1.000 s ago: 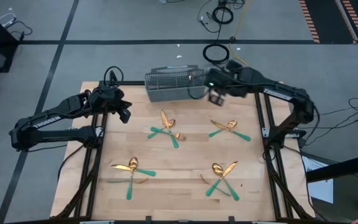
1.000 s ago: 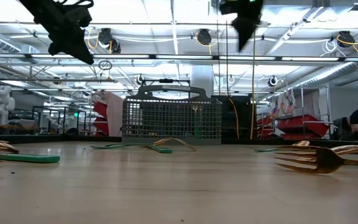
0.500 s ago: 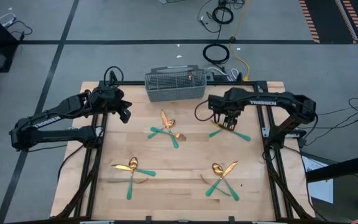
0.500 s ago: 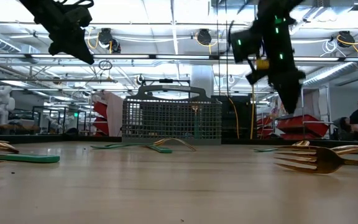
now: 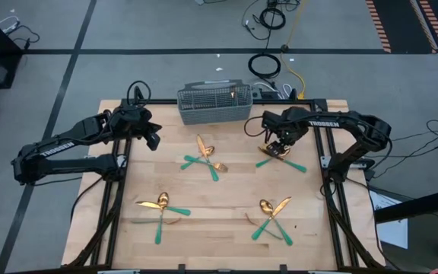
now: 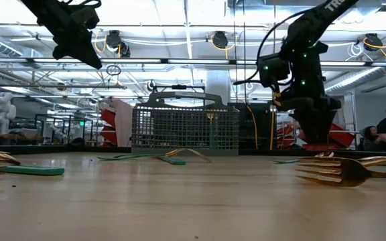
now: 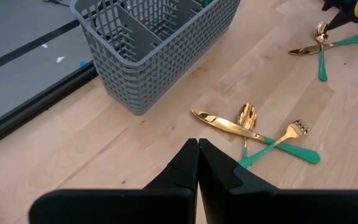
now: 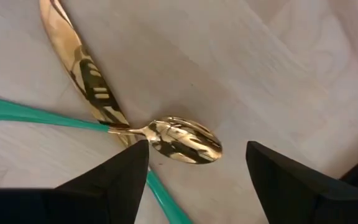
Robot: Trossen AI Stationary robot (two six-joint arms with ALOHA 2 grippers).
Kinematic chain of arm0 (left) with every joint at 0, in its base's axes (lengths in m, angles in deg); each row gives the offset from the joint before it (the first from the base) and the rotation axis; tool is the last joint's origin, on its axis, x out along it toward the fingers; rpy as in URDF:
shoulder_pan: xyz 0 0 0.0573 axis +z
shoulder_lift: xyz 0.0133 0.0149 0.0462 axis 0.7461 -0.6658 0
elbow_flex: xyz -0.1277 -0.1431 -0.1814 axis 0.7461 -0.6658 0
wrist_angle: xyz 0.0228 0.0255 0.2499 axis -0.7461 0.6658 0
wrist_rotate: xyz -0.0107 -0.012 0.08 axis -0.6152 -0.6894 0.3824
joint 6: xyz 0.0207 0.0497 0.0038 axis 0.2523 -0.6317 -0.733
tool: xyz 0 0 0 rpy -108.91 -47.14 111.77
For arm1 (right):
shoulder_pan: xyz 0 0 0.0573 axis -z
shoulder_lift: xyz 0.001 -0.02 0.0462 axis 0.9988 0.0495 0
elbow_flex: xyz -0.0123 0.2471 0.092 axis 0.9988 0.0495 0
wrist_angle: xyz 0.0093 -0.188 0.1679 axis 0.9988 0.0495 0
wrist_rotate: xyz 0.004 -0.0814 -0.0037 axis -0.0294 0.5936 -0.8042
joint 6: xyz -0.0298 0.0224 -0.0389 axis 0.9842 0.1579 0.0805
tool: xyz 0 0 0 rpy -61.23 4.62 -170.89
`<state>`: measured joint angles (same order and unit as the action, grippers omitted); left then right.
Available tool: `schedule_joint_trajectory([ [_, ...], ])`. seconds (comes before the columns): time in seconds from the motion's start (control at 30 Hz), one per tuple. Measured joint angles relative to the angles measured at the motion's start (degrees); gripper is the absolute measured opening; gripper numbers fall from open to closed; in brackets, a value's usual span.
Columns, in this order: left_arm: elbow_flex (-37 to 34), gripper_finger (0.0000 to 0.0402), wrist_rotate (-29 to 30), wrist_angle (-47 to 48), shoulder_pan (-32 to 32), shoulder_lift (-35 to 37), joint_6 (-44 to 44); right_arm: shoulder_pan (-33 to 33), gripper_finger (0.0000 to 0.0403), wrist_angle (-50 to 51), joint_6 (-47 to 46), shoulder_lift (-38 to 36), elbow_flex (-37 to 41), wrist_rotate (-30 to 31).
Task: Sort silverware
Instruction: Put the green spoon into the gray bin
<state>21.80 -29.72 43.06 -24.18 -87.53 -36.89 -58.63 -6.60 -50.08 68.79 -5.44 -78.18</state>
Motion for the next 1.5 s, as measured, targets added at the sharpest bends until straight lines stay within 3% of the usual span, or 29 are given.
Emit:
schedule_joint_trajectory([
  [0.43,0.0,0.001,0.0,-0.12,0.0,0.0,1.46,1.58,0.0262,-9.03,-0.83,-0.14,10.94,-4.1],
  [0.8,0.0,0.001,0.0,-0.17,0.0,0.0,1.49,1.99,0.0203,-12.7,4.44,-0.11,11.95,-6.97],
  [0.93,0.0,0.001,0.0,-0.17,0.02,0.0,1.51,2.03,0.0155,-12.7,6.96,-0.07,11.82,-7.51],
  [1.13,0.0,0.001,0.0,-0.17,0.02,0.0,1.49,1.95,0.0017,-13.16,8.74,-0.04,11.78,-8.44],
  [1.37,0.0,0.001,0.0,-0.17,0.02,0.0,1.46,1.93,0.0003,-12.47,8.38,-0.63,11.3,-7.89],
  [1.5,0.0,0.001,0.0,-0.17,0.0,0.0,1.44,1.61,0.0001,-11.56,7.34,-3.52,8.03,-4.69],
])
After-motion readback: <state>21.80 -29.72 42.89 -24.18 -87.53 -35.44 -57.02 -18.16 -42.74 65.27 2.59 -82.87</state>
